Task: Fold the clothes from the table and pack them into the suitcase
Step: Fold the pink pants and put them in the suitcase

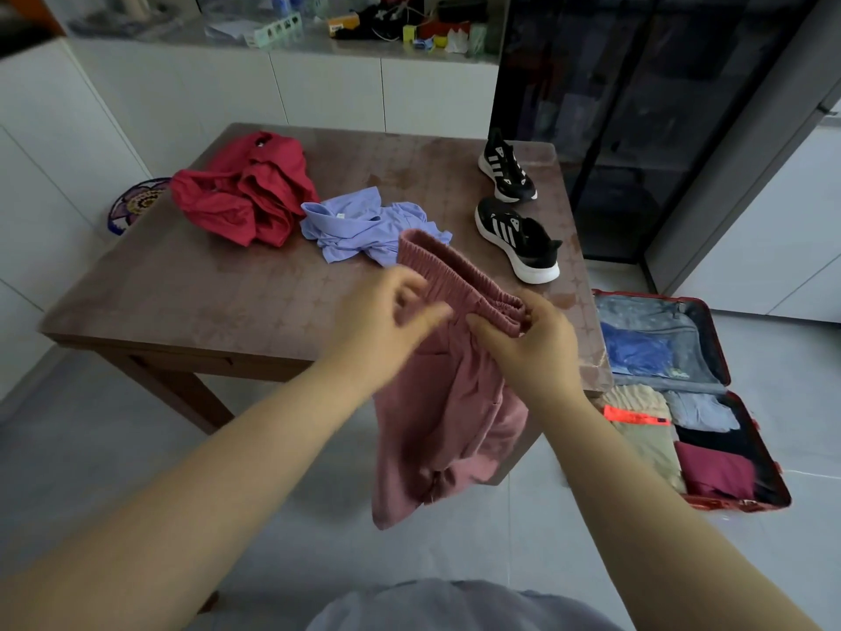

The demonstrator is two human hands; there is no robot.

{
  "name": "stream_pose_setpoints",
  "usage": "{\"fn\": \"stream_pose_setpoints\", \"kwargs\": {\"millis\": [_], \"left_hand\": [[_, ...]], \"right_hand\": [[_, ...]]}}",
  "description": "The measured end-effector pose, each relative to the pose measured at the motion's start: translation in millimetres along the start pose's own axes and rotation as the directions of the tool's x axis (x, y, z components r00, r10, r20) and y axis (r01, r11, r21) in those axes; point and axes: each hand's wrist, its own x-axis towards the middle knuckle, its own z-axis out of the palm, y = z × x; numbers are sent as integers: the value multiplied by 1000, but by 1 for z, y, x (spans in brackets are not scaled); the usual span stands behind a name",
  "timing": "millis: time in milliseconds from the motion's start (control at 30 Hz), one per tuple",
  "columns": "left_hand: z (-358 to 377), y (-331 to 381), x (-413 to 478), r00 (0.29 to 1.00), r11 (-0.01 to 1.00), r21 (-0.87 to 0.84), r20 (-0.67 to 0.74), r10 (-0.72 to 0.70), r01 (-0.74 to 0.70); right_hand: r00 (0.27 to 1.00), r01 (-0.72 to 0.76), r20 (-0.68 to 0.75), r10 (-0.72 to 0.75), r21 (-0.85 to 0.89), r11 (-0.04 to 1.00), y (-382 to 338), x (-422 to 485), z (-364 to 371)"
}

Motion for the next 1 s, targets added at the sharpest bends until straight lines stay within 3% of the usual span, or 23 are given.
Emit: {"fn": "stream_pose_setpoints", "kwargs": {"millis": [67,100,167,267,367,500,633,800,1000], "left_hand": [[16,13,-15,953,992,126,302,-19,-20],[24,14,-18,933,982,184,360,-20,-50],[35,12,-18,944,978,205,328,-35,-36],[39,8,-14,978,995,82,196,-77,62],[31,3,-9,990,997,-22,120,-74,77],[19,-8,-1,983,985,-159,180,-36,65],[-4,-23,14,992,961,-274,130,-5,40],[-39,-43,37,997,995,-84,-51,56,-60],[-56,-69,48,997,996,-38,3,83,-83]], "right_hand": [[999,-41,0,41,28,999,-9,1,5],[998,-65,18,64,56,996,-15,1,7],[990,-128,71,119,144,981,-23,1,11],[968,-207,199,153,291,934,-27,-4,11],[967,-165,235,103,261,951,-27,-6,12],[986,-95,148,71,157,983,-16,-2,7],[995,-66,-63,71,74,995,-5,14,-23],[972,-56,-232,27,-120,991,13,35,-63],[981,-38,-191,14,-119,992,15,38,-70]]}}
